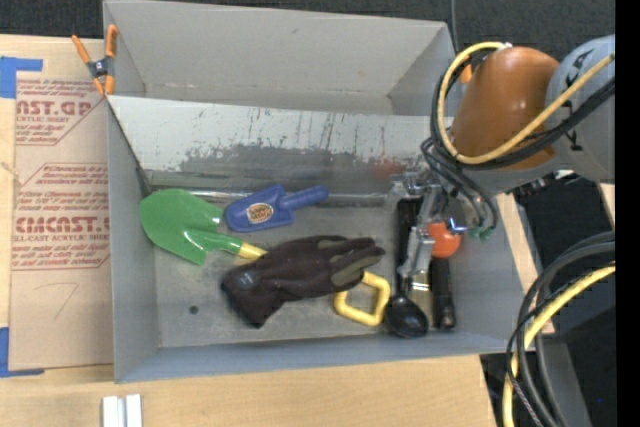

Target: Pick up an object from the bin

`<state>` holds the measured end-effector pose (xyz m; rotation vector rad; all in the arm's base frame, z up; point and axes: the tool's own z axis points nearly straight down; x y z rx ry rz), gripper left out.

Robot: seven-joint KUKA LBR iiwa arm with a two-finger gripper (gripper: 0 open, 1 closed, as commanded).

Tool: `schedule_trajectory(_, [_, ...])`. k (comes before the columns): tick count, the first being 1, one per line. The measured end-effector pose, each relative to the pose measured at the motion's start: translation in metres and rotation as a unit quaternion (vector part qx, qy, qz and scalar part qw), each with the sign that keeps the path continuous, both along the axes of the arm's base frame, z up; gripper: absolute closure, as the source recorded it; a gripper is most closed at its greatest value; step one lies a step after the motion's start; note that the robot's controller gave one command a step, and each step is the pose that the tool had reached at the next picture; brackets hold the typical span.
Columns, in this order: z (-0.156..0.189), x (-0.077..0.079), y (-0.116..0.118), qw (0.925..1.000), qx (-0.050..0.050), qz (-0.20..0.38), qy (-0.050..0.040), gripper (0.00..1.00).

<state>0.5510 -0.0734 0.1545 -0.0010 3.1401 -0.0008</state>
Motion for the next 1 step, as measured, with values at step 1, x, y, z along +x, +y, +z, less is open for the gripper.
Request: schedule_trajectory(1, [-0.0002, 0.0, 0.0004, 1.0, 0.0, 0.0, -0.0004, 0.0])
